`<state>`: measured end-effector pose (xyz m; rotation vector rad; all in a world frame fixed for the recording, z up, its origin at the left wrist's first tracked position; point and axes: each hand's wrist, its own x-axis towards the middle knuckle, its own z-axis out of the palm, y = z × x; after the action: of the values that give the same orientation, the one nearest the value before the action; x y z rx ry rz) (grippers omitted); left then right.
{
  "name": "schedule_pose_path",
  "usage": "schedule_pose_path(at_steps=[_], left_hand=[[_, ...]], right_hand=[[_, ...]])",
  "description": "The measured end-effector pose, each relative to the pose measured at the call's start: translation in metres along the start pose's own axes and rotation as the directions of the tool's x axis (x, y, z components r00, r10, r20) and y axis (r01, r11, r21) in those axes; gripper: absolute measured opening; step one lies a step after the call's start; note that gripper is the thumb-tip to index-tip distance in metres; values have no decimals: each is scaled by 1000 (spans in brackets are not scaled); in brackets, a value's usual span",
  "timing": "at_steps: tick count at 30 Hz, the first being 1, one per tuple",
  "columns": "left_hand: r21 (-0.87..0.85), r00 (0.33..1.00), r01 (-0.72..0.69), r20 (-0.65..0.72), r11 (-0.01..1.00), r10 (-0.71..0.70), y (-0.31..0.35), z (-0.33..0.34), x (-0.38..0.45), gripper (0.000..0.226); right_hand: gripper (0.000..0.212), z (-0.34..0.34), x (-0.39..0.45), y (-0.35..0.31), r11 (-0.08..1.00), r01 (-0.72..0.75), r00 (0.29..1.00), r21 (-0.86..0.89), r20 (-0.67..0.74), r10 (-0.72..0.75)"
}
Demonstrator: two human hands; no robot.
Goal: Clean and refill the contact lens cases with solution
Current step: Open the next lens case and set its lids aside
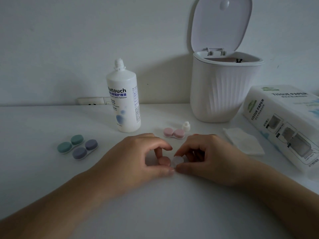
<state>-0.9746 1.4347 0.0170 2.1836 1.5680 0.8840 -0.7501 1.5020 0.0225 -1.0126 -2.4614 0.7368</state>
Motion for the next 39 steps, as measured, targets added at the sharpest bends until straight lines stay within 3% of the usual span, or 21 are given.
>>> schedule_pose_path(at_steps=[2,11,15,20,24,30,36,39], left_hand=[[1,1000,-2,16,1000,2,0,-1,0,45],[15,998,-67,21,998,67,-1,0,-2,29],[7,998,-5,64,1000,4,-7,0,1,47],[52,998,-5,60,999,2,-8,-2,1,32],[41,999,41,15,998,-42,-7,-4,-1,47],[-51,999,-5,48,999,8,-3,-1,-4,30],[-18,998,-42,46,999,43,-5,1,-1,35],[15,996,-31,80,999,29,-7,0,0,50]], right_hand=[[22,0,0,1,1000,1,1000,0,-4,-1],[20,0,0,0,1000,12,1000,12,-14,-12],[21,0,0,0,1000,5,1000,10,-4,-5],[21,0,0,1,1000,22,1000,0,-2,-22],[25,0,-1,0,1000,27,1000,-8,4,-27],[20,-1,0,1,1000,26,1000,-4,-3,-26],[19,0,0,1,999,34,999,-7,-7,-34],[17,0,0,1,1000,26,1000,-8,0,-26]])
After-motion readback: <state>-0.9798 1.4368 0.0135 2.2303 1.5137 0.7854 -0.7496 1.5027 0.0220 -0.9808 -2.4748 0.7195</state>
